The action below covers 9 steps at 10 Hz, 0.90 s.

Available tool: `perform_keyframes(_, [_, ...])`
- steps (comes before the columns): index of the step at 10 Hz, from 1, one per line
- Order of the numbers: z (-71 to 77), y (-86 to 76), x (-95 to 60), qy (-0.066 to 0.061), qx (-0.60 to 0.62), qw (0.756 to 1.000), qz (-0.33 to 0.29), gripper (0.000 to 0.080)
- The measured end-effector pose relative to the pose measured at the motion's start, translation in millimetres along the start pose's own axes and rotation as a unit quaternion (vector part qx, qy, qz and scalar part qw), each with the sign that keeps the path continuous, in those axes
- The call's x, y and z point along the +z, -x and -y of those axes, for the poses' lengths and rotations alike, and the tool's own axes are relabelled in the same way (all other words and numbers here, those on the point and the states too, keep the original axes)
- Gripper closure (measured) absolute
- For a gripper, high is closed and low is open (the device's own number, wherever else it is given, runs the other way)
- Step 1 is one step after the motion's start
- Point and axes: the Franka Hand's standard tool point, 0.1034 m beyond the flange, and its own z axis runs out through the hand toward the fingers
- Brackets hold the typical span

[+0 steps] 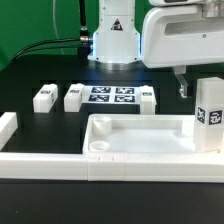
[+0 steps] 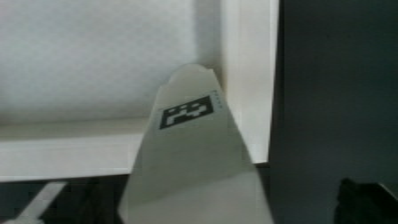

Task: Assemble desk

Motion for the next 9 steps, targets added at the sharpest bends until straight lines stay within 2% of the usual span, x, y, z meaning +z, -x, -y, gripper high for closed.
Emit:
perform_keyframes(1, [-0.4,0.0,0.0,0.000,-0.015,1.000,0.000,0.0150])
perform_keyframes(2, [-0.4,0.0,0.0,0.000,-0.019,1.000,0.000,0.0237])
perform_keyframes(3, [-0.4,0.0,0.0,0.000,-0.018,1.000,0.000,0.0399])
perform_keyframes(4, [-0.3,0.0,0.0,0.000,-0.012,1.000,0.000,0.0399])
perform_keyframes(5, [-2.1,0.0,0.1,0.000,-0.002,1.000,0.000,0.0511])
perform_keyframes(7, [-2.7,-0.2,0.5,0.000,0.035,0.999,-0.002,0.0511])
perform_keyframes(9, [-4.5,-0.1,0.4,-0.001,0.157,0.988,-0.014,0.0511])
